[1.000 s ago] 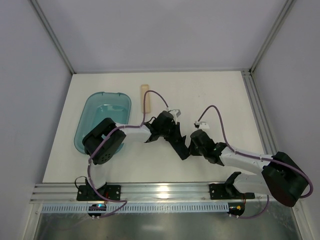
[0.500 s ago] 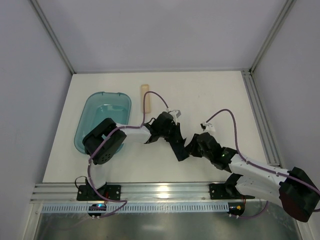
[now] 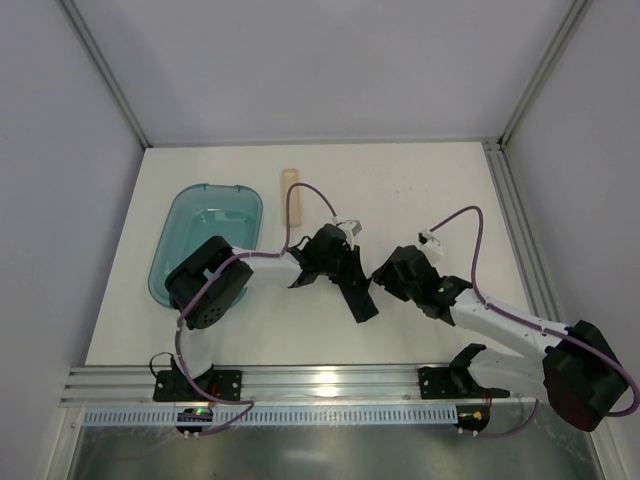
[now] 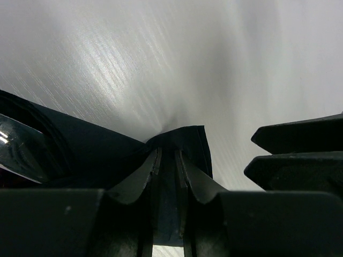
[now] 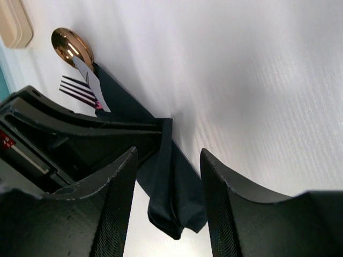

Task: Place the utensils on the paper napkin and roll it up
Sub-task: Roll the napkin at the center of the board.

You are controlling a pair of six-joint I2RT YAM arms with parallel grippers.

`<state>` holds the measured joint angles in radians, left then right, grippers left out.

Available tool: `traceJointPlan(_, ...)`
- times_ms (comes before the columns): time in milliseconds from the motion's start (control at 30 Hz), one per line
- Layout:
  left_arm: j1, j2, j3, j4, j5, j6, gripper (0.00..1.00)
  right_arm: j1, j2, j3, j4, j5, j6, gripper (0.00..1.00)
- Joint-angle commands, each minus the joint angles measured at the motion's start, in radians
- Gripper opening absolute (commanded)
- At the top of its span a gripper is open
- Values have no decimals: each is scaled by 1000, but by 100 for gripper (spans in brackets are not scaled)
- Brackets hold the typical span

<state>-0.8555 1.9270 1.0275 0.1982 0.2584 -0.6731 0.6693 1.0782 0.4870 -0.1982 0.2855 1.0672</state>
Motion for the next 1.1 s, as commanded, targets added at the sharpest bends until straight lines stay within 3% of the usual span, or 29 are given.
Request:
traceJointPlan(0,-8,-6,-12,20,-7,1,20,-11,46,82,-24,11,83,53)
traceJointPlan(500,-8,-10,-17,6,-30,12,20,-31,230,90,48,-49,185,46)
traceJointPlan(1067,-7,0,-7,-3,-35,24,20,-31,287,62,151,-92,227,41)
